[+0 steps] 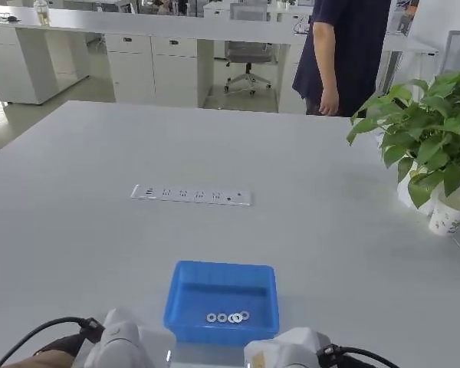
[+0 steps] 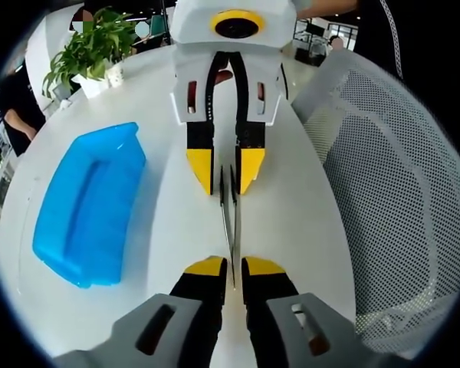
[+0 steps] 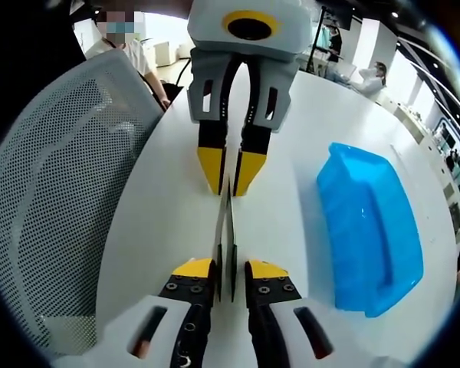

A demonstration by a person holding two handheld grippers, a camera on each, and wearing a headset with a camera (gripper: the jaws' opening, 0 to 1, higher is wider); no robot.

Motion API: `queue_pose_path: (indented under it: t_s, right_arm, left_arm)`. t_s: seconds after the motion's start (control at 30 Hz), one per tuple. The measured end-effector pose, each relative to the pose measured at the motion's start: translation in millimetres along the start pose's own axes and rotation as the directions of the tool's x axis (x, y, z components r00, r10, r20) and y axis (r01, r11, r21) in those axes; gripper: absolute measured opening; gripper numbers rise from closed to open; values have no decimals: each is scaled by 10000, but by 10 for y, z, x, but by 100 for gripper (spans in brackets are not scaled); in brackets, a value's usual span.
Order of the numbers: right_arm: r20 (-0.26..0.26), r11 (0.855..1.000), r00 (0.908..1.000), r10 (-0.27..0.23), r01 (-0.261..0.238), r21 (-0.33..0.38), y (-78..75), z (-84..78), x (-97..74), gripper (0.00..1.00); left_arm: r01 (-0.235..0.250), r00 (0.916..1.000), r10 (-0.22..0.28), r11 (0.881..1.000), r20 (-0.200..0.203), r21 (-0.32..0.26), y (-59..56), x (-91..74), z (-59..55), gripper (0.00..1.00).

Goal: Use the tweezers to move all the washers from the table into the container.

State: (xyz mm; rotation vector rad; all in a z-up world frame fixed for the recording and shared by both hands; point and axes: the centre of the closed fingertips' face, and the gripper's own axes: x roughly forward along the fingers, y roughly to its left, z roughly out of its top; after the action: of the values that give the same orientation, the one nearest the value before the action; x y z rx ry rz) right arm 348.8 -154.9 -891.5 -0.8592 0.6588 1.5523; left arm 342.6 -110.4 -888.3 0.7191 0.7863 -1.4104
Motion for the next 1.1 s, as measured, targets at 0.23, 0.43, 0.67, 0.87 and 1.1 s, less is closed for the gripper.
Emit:
queue_pose_path:
  t_s: [0.23, 0.43, 0.67, 0.87, 1.1]
  right_arm:
    - [-68, 9999, 9999, -93, 93, 43, 2, -28, -41, 22]
    - [272, 9983, 9987, -420, 408, 411, -73, -5, -185, 27]
    - [643, 9872, 9914, -1141, 1059, 1191, -224, -37, -442, 36]
    - [868, 9671, 9793, -1830, 1635, 1948, -322, -94, -661, 44]
    - [1093, 9370, 9614, -2527, 2150, 2753, -345, -193, -879, 56]
  left_arm:
    - [-274, 9990, 285, 9991, 350, -318, 56, -99, 33, 18]
    - [-538, 9952, 598, 9955, 772, -776, 87, -223, 63, 23]
    - [-835, 9869, 1012, 9868, 1257, -1390, 104, -389, 93, 29]
    - [-1142, 9768, 1449, 9753, 1577, -1892, 109, -516, 105, 36]
    - [-1525, 9589, 2039, 9568, 1973, -2477, 102, -657, 111, 40]
